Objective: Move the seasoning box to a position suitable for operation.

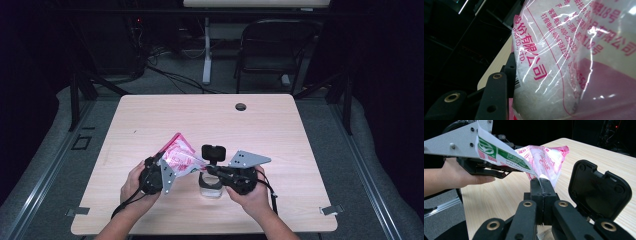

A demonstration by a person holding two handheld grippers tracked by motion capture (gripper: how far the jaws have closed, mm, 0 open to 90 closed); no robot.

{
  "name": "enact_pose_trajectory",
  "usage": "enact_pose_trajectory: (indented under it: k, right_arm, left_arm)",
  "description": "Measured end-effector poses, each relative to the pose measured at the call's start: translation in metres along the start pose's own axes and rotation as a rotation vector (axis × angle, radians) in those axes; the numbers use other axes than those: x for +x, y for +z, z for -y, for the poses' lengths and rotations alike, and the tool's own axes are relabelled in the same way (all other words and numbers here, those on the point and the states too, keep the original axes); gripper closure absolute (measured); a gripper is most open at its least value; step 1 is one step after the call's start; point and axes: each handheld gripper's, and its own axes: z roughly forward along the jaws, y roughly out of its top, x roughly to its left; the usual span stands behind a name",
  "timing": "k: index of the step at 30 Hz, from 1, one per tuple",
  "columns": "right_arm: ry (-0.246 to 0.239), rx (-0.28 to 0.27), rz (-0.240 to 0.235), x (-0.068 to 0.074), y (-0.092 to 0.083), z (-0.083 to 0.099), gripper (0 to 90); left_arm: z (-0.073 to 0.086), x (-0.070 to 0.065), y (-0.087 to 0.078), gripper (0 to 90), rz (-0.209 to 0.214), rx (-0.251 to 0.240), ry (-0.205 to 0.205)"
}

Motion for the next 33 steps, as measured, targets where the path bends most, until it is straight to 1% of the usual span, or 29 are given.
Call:
enact_pose_trajectory:
  k: [2,3,8,11,15,20,21,22,24,26,27,33]
  right_arm:
    - [0.006,0.005,0.002,-0.001,0.000,0.000,90.0]
    - [0.013,0.003,-0.004,-0.002,0.000,0.001,90.0]
    - [0.017,0.027,-0.002,-0.003,0.002,0.004,90.0]
    - [0.008,0.039,0.001,-0.003,0.002,0.005,90.0]
    - [0.006,0.038,0.005,-0.004,-0.001,0.004,90.0]
    - [0.005,0.033,0.003,-0.005,-0.004,0.003,90.0]
    - [0.004,0.035,0.003,-0.005,-0.004,0.003,90.0]
    - [0.004,0.037,0.002,-0.005,-0.004,0.004,90.0]
    - [0.005,0.037,-0.003,-0.005,-0.004,0.004,90.0]
    - [0.004,0.042,-0.008,-0.006,-0.004,0.005,90.0]
    - [0.002,0.045,-0.010,-0.005,-0.003,0.005,90.0]
    - [-0.011,0.067,-0.007,-0.003,0.001,0.009,90.0]
  left_arm:
    - [0.000,0.000,0.000,61.0,-0.013,-0.005,0.002]
    - [0.000,0.000,0.000,61.1,-0.015,-0.006,0.001]
    - [-0.001,0.001,0.000,61.4,-0.014,-0.004,-0.011]
    - [-0.002,0.000,0.000,61.5,-0.014,-0.009,-0.015]
    - [-0.005,0.001,-0.001,61.5,-0.009,-0.006,-0.013]
    - [-0.008,0.000,-0.002,61.7,-0.023,-0.019,-0.023]
    - [-0.007,0.000,-0.003,61.7,-0.023,-0.018,-0.019]
    - [-0.007,0.000,-0.003,61.7,-0.023,-0.014,-0.017]
    - [-0.006,-0.003,-0.003,61.7,-0.030,-0.028,-0.028]
    - [-0.004,-0.003,-0.003,61.7,-0.030,-0.025,-0.027]
    - [-0.003,-0.004,-0.003,61.7,-0.020,-0.017,-0.030]
    - [0.003,-0.006,-0.001,61.7,-0.018,-0.017,-0.026]
